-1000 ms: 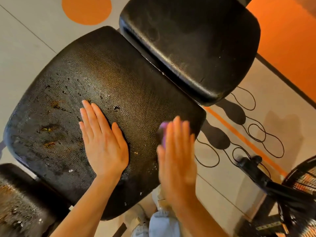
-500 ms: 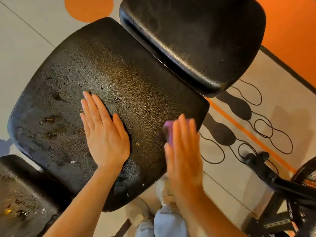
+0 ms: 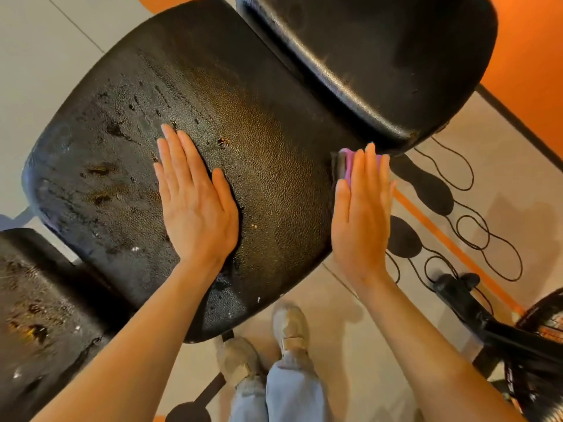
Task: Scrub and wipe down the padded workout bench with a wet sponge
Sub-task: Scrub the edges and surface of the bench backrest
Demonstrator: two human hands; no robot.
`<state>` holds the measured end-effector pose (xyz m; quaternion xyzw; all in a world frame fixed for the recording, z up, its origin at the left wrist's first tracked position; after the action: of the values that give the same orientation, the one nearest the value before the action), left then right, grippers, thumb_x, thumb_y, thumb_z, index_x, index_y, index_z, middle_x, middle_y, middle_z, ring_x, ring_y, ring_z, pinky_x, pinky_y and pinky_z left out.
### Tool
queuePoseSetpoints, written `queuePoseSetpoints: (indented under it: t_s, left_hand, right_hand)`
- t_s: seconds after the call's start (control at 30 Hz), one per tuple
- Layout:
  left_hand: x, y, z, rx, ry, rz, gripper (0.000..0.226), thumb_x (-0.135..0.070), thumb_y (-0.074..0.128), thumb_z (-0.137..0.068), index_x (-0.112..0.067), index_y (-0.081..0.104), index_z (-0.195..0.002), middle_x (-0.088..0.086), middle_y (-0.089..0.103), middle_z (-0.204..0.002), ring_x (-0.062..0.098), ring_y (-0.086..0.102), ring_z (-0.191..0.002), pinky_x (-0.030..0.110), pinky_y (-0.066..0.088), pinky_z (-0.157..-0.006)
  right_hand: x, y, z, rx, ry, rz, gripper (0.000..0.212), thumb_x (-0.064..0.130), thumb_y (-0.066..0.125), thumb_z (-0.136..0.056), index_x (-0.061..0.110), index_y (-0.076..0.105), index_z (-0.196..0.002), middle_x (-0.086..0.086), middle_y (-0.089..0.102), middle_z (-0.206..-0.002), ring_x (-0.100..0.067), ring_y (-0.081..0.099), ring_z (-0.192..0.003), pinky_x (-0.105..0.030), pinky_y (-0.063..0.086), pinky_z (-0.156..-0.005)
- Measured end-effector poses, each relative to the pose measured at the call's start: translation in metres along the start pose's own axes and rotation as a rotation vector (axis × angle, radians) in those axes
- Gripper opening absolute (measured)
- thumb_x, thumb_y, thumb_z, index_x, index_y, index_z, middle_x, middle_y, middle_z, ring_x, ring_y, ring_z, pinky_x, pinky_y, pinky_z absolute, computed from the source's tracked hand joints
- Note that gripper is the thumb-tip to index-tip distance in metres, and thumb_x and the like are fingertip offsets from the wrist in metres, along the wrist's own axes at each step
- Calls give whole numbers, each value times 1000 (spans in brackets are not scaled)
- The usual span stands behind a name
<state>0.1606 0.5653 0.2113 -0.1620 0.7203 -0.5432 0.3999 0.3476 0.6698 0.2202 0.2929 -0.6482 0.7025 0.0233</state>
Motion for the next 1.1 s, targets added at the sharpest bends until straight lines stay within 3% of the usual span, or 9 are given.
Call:
queuePoseSetpoints:
  t_s: [0.1, 0.27, 0.33, 0.47, 0.6, 0.7, 0.87, 1.0, 1.1]
  left_hand:
    - [1, -1, -3, 43, 5, 14, 61, -30, 22, -106, -2, 4, -156, 16, -2, -165, 29, -2, -153, 39, -1, -125]
    - [16, -16, 3, 108, 45, 119, 61, -27, 29, -106, -6, 3, -157, 11, -6, -166, 26, -7, -153, 33, -7, -122]
    - [34, -25, 17, 97, 18, 69, 61, -26, 29, -106, -6, 4, -157, 11, -5, -166, 26, -7, -153, 35, -5, -122]
    - [65, -29, 46, 117, -59, -1, 60, -28, 26, -106, -5, 3, -157, 13, -5, -165, 28, -6, -153, 41, -1, -124]
    - [68, -27, 50, 111, -75, -36, 60, -28, 27, -106, -4, 6, -157, 13, -4, -165, 28, -4, -153, 41, 0, -124]
    - [72, -28, 53, 98, -88, -67, 64, -35, 24, -103, -4, 9, -156, 12, -1, -165, 28, -1, -153, 41, 2, -124]
    - [73, -27, 54, 100, -107, -92, 64, -36, 22, -102, -4, 9, -157, 11, -1, -165, 27, -1, -153, 41, 4, -124]
    - [73, -27, 54, 115, -118, -113, 65, -37, 23, -102, -4, 9, -156, 12, 0, -165, 27, 0, -153, 43, 7, -124]
    - [73, -28, 54, 116, -125, -115, 65, -38, 22, -103, -6, 8, -157, 11, 0, -165, 25, -2, -153, 42, 6, -124]
  right_hand:
    - [27, 13, 42, -56, 68, 123, 55, 31, 28, -101, 9, 18, -151, -10, 17, -159, -29, 9, -148, -46, 16, -120]
    - [54, 27, 108, 212, -471, 391, 60, 35, 30, -95, 8, 24, -148, -12, 26, -155, -31, 19, -144, -47, 13, -118]
    - [30, 12, 62, 170, -423, 391, 56, 31, 28, -99, 8, 21, -150, -12, 22, -157, -30, 17, -146, -47, 16, -119]
    - [19, -7, 8, 43, 48, 270, 56, 34, 20, -102, 9, 13, -152, -11, 12, -160, -27, 8, -148, -49, 16, -120]
    - [76, 32, 107, 238, -376, 382, 64, 37, 26, -94, 7, 19, -150, -14, 17, -158, -32, 13, -146, -44, 12, -118]
    - [64, 29, 103, 319, -607, 476, 64, 37, 31, -93, 10, 23, -150, -10, 20, -157, -30, 18, -145, -41, 10, -117]
    - [42, -5, 45, 254, -354, 469, 57, 38, 20, -100, 12, 19, -151, -13, 17, -159, -32, 14, -147, -47, 20, -118]
    - [96, 34, 8, 299, -554, 423, 54, 42, 25, -102, 23, 16, -152, -10, 11, -160, -33, 6, -148, -48, 17, -119]
    - [118, 48, -20, 268, -589, 408, 56, 39, 26, -102, 19, 15, -153, -10, 7, -161, -31, 3, -148, -46, 14, -120]
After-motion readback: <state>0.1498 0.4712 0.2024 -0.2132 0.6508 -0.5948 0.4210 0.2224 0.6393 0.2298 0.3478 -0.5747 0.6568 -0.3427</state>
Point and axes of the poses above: each hand's wrist, its own z-axis away from the middle knuckle, its own y-axis out of the palm, x = y × z, the point moved 5 cm from there along -z, towards the middle knuckle
